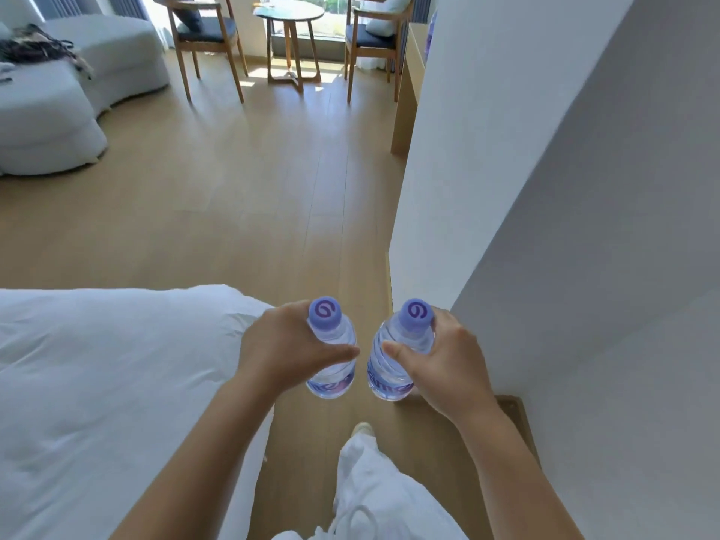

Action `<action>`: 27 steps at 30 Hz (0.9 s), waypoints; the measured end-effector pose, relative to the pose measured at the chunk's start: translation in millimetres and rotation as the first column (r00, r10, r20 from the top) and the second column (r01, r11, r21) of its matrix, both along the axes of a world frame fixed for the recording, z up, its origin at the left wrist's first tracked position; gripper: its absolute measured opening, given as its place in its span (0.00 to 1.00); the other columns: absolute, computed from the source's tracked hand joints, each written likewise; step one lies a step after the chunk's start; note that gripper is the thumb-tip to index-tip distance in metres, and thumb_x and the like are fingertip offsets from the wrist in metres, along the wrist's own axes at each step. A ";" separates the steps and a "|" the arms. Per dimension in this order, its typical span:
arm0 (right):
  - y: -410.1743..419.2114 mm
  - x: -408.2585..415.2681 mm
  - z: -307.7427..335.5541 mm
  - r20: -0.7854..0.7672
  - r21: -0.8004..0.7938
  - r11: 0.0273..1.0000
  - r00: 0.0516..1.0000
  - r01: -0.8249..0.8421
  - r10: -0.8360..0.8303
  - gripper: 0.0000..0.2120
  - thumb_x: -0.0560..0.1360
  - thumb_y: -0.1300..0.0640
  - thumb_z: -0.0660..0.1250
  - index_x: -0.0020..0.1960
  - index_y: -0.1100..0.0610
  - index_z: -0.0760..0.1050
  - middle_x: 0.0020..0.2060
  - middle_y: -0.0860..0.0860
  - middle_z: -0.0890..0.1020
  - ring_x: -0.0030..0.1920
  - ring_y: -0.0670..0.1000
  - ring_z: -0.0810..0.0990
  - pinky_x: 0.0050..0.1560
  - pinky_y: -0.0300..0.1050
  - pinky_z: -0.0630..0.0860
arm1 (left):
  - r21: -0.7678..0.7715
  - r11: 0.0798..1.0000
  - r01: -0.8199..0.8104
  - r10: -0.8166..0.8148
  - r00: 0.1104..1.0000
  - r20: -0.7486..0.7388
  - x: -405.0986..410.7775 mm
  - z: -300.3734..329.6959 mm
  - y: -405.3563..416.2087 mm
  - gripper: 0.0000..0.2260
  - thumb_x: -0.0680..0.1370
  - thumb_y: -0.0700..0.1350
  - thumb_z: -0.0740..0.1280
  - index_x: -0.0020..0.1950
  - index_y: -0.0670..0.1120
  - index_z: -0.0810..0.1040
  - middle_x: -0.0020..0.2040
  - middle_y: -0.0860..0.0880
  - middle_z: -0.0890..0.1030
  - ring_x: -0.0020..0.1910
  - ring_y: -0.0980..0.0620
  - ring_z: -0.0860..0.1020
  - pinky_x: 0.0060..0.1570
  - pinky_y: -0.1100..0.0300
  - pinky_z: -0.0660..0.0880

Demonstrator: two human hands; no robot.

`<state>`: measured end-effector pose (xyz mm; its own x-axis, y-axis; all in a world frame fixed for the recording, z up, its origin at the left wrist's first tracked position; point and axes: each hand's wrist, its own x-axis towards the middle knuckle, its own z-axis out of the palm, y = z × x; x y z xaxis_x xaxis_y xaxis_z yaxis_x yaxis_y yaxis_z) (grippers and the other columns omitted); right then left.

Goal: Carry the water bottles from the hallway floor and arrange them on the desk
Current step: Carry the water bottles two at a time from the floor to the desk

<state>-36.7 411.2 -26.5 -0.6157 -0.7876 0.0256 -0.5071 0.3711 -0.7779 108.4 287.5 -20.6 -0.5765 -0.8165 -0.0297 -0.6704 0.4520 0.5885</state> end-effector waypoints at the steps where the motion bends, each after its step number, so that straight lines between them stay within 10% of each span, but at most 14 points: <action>1: -19.5 -16.9 1.2 -0.010 0.006 1.000 1.000 -0.014 0.014 0.17 0.68 0.50 0.74 0.54 0.53 0.75 0.46 0.47 0.79 0.47 0.48 0.78 0.48 0.44 0.75 | 0.001 1.000 -0.005 0.005 1.000 -0.002 -16.5 1.7 -17.2 0.16 0.61 0.61 0.75 0.33 0.57 0.70 0.31 0.60 0.75 0.33 0.60 0.74 0.32 0.63 0.72; 16: -269.5 -192.6 6.8 -0.015 0.016 0.999 0.999 -0.051 0.051 0.17 0.67 0.52 0.75 0.54 0.53 0.75 0.45 0.47 0.79 0.46 0.49 0.78 0.47 0.44 0.75 | 0.046 0.985 -0.165 0.165 0.986 0.013 -180.7 1.9 -267.7 0.17 0.57 0.66 0.71 0.32 0.56 0.72 0.29 0.59 0.75 0.31 0.63 0.72 0.28 0.64 0.64; 27: -486.4 -271.1 -3.1 0.017 0.008 0.993 0.993 0.116 -0.116 0.16 0.67 0.53 0.75 0.53 0.50 0.75 0.44 0.45 0.79 0.45 0.45 0.78 0.47 0.42 0.76 | 0.068 0.993 0.095 -0.093 0.995 -0.028 -297.1 -2.0 -506.3 0.17 0.54 0.64 0.67 0.32 0.53 0.72 0.28 0.56 0.75 0.31 0.58 0.73 0.33 0.62 0.70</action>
<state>-307.9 -75.2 -29.6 -0.7031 -0.7110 0.0093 -0.4471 0.4319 -0.7833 -188.7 -218.9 -22.6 -0.6520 -0.7551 -0.0686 -0.6114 0.4702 0.6365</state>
